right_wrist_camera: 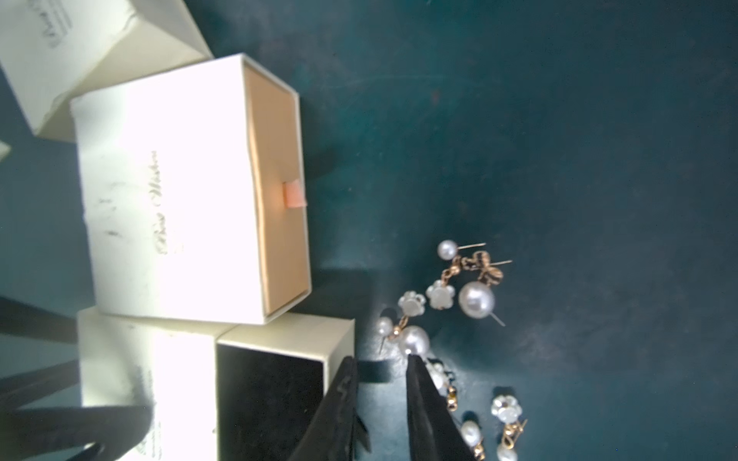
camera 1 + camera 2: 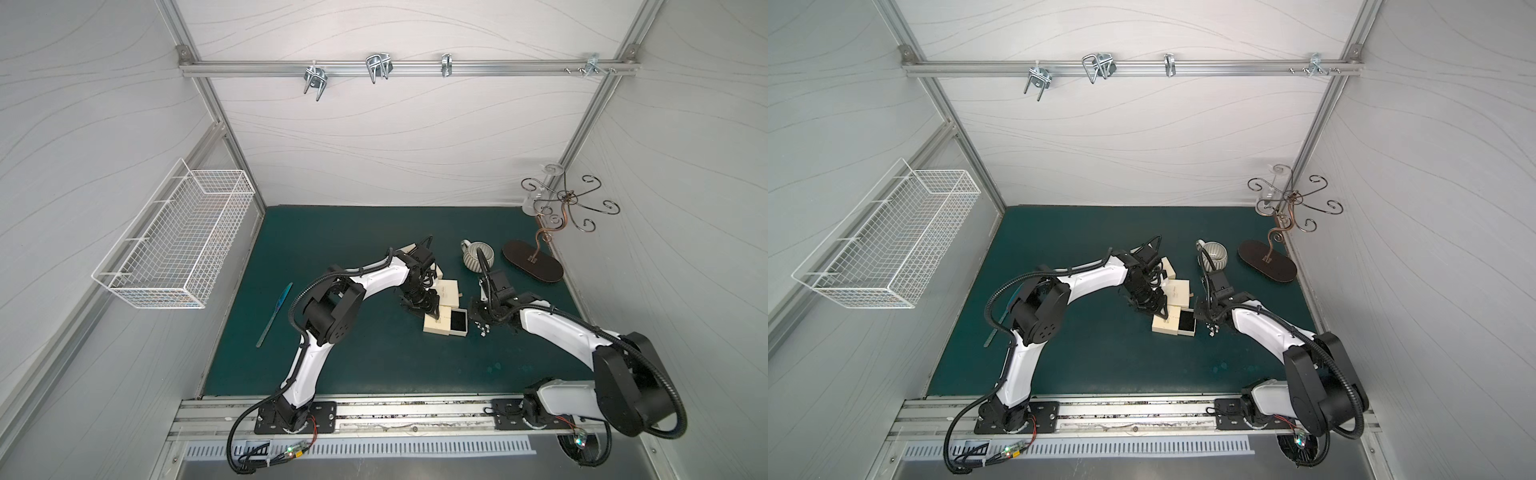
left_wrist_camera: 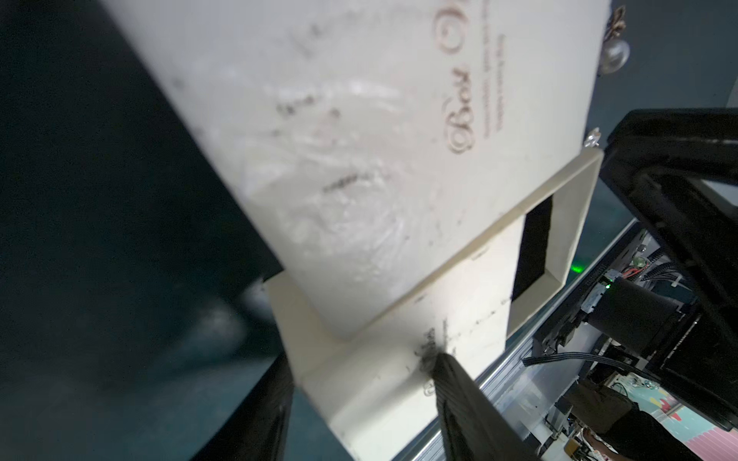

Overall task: Take out the earrings from the drawer-style jewelry box
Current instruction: Place the earring at the center of the board, then close the drawer of the jewelry box.

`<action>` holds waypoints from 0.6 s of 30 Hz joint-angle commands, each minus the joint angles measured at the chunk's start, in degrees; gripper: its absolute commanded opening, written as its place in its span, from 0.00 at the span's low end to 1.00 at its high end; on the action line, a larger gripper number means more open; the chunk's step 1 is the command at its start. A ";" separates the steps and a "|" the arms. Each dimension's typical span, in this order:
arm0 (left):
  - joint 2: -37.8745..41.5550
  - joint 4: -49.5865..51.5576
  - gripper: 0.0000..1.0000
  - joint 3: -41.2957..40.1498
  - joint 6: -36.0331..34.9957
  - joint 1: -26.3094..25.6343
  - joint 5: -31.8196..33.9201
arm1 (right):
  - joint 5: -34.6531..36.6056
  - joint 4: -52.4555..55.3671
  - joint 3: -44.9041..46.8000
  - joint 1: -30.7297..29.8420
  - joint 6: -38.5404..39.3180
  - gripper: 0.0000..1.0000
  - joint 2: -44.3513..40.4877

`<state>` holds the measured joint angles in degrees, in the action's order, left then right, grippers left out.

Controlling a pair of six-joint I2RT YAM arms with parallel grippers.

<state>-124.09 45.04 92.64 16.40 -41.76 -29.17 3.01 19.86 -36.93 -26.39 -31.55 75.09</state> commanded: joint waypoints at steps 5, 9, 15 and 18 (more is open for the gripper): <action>2.45 1.38 0.62 -0.36 -2.64 0.29 -0.54 | -1.87 2.46 1.07 -1.03 0.64 0.25 0.79; 3.15 1.37 0.63 -0.07 -2.95 0.34 -2.12 | -2.27 2.30 0.65 -1.03 1.29 0.25 1.34; 3.09 0.48 0.63 -0.62 -3.04 0.31 -4.75 | -5.82 -0.09 0.50 -2.37 2.79 0.25 1.89; 1.85 0.77 0.63 -0.20 -2.78 0.36 -5.20 | -8.35 -1.76 -0.39 -3.89 3.48 0.25 3.02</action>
<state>-123.04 45.54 91.92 14.70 -41.60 -32.42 -1.43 19.94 -36.23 -28.86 -29.69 76.77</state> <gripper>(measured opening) 0.627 0.253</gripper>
